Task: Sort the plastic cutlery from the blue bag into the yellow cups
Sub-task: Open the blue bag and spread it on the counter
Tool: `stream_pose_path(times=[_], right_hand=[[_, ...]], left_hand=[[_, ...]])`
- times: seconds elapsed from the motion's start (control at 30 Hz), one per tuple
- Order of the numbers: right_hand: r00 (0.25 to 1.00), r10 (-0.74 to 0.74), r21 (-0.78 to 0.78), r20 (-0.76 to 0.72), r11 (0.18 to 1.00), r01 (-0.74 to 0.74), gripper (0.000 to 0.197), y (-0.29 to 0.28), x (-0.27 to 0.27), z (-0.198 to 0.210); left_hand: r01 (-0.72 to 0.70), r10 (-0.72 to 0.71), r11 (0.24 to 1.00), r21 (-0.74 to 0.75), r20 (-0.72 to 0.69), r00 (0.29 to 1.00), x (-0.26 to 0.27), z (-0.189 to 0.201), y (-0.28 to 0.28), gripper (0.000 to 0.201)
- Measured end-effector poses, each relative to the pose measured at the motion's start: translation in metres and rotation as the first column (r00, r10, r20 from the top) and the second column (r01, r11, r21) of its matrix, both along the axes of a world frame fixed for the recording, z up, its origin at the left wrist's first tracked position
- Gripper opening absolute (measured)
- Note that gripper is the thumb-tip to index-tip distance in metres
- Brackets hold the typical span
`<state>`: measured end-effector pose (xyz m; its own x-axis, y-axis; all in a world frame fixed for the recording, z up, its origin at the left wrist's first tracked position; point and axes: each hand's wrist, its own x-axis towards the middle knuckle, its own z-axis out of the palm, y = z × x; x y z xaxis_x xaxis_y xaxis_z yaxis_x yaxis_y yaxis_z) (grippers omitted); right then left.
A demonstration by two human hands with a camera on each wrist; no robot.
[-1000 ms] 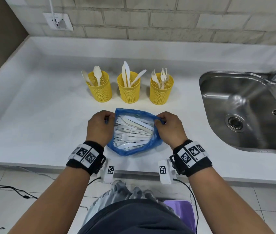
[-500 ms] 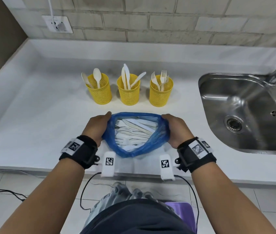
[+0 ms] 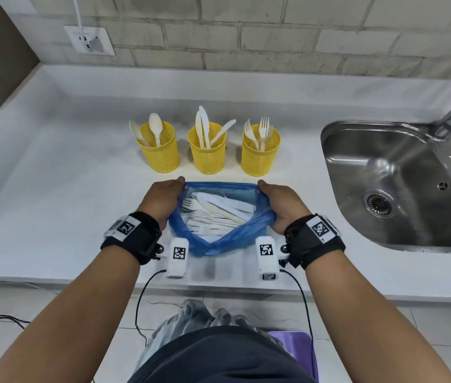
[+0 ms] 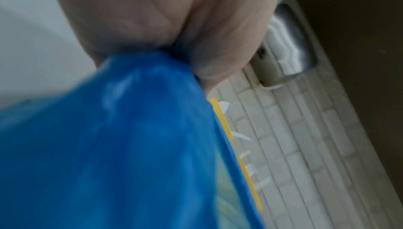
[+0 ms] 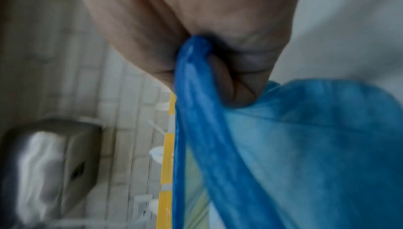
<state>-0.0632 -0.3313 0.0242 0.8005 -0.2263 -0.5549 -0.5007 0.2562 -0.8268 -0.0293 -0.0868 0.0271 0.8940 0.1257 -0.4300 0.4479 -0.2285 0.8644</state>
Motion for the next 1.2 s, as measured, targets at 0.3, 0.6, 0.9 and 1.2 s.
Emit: stream_pose_path(times=[0.3, 0.6, 0.9, 1.2], right_hand=[[0.953, 0.283, -0.677, -0.112, 0.680, -0.282, 0.044, -0.012, -0.020, 0.007], [0.895, 0.440, -0.835, -0.075, 0.463, -0.297, 0.011, -0.004, -0.029, 0.006], [0.975, -0.088, 0.139, -0.203, 0.983, 0.117, 0.021, -0.018, -0.031, -0.007], [0.960, 0.252, -0.590, -0.125, 0.759, -0.276, 0.031, -0.021, -0.058, 0.002]], left_hand=[[0.245, -0.308, 0.800, 0.548, 0.024, 0.951, -0.018, 0.017, 0.014, 0.047], [0.250, -0.489, 0.666, 0.703, 0.159, 0.858, -0.032, 0.007, 0.009, 0.022], [-0.172, 0.062, 0.847, -0.504, -0.227, 0.972, -0.028, -0.015, 0.023, 0.024], [0.079, -0.067, 0.981, 0.175, -0.074, 0.995, -0.062, 0.004, 0.026, 0.040]])
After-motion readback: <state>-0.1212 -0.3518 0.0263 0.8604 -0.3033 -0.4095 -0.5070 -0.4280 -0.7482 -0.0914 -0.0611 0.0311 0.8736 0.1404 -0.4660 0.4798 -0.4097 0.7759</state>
